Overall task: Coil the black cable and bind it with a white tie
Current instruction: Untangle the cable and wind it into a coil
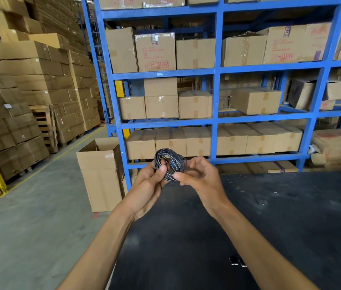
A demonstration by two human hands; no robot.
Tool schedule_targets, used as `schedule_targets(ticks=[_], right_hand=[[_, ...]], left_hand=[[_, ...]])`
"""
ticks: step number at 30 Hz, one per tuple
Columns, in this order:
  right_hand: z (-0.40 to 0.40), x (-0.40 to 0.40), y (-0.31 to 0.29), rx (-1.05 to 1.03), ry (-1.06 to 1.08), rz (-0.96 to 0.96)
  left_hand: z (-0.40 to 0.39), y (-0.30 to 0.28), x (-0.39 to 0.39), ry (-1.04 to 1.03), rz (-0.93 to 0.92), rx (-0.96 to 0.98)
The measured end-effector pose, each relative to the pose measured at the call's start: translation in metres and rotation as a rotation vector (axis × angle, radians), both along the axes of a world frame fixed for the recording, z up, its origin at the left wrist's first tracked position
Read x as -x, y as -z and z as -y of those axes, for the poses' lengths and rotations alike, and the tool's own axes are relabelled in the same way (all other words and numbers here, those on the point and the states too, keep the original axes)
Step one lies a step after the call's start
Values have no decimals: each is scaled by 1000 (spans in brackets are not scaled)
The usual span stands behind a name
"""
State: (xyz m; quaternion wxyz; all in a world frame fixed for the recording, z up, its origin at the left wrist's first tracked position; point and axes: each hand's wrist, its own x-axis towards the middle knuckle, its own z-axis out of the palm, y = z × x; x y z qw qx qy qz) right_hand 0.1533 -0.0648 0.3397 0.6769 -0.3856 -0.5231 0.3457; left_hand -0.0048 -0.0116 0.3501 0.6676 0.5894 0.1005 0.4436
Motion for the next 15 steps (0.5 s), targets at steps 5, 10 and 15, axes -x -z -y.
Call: schedule_targets(ticks=[5, 10, 15], right_hand=[[2, -7, 2, 117, -170, -70], [3, -13, 9, 145, -251, -144], [1, -16, 19, 135, -217, -185]], left_hand=[[-4, 2, 0, -12, -102, -14], [-4, 4, 1, -34, -241, -91], [-4, 10, -6, -130, -382, -207]])
